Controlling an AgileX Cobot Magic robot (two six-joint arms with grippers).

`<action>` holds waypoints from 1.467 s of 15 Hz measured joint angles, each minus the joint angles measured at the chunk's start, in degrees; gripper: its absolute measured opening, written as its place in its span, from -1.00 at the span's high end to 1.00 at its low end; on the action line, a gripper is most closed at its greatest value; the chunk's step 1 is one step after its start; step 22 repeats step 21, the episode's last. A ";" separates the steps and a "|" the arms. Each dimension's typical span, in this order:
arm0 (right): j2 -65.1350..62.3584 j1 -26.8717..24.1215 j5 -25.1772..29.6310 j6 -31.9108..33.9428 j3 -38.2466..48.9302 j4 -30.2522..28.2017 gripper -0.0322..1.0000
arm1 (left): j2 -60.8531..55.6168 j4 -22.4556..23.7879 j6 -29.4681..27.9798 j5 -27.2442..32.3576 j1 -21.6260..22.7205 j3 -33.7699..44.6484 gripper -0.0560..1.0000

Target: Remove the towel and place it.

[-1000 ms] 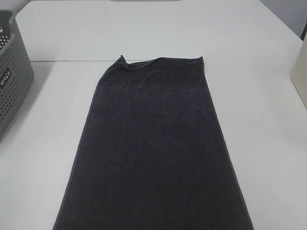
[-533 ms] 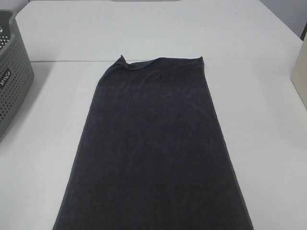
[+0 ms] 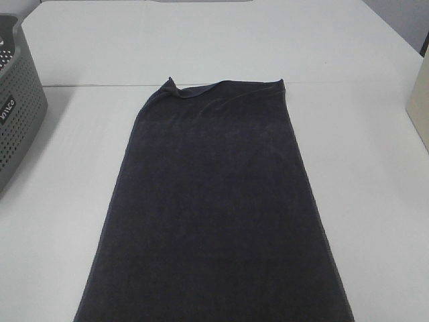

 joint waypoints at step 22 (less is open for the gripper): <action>0.00 0.00 0.00 0.00 0.00 -0.11 -0.13 | 0.00 0.69 -1.83 0.00 0.00 0.00 -0.43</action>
